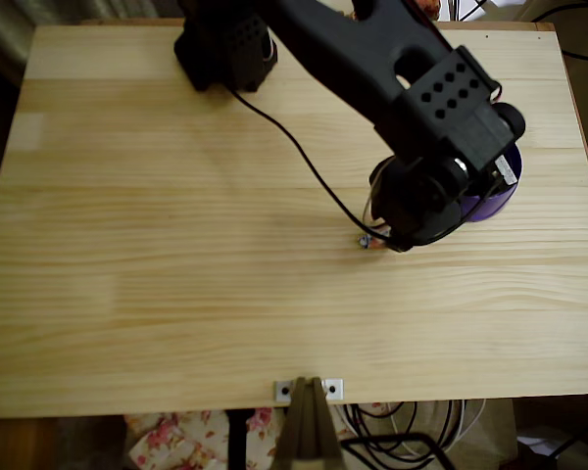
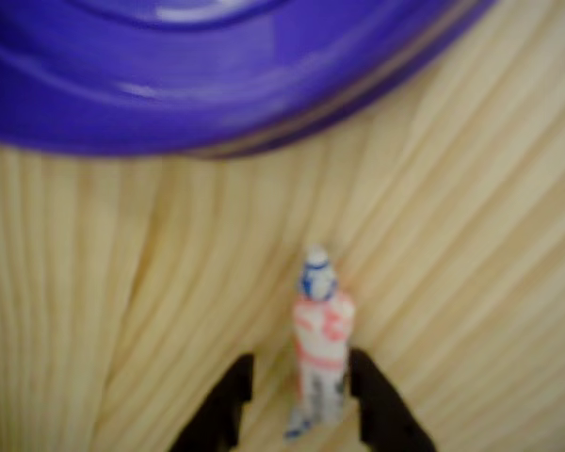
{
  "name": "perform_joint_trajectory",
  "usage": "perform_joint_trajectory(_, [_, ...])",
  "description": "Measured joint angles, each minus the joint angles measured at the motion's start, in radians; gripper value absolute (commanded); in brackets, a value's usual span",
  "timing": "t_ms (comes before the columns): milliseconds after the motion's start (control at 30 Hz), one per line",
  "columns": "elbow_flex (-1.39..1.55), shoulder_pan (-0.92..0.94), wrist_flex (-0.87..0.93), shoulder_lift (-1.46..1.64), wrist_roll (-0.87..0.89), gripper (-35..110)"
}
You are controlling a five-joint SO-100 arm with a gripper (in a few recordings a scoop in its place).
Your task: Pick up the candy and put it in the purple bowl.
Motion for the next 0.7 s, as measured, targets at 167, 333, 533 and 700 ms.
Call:
perform_joint_trajectory(167, [-0.051,-0.008,-0.005,-0.021,0.041,4])
perform_joint_trajectory(333, [-0.058,-0.029,-0.003,-0.028,0.067,1])
perform_joint_trajectory(533, [-0.058,-0.044,-0.003,-0.028,0.087,1])
perform_joint_trajectory(700, [-0.141,-0.044,0.051,-0.075,0.087,1])
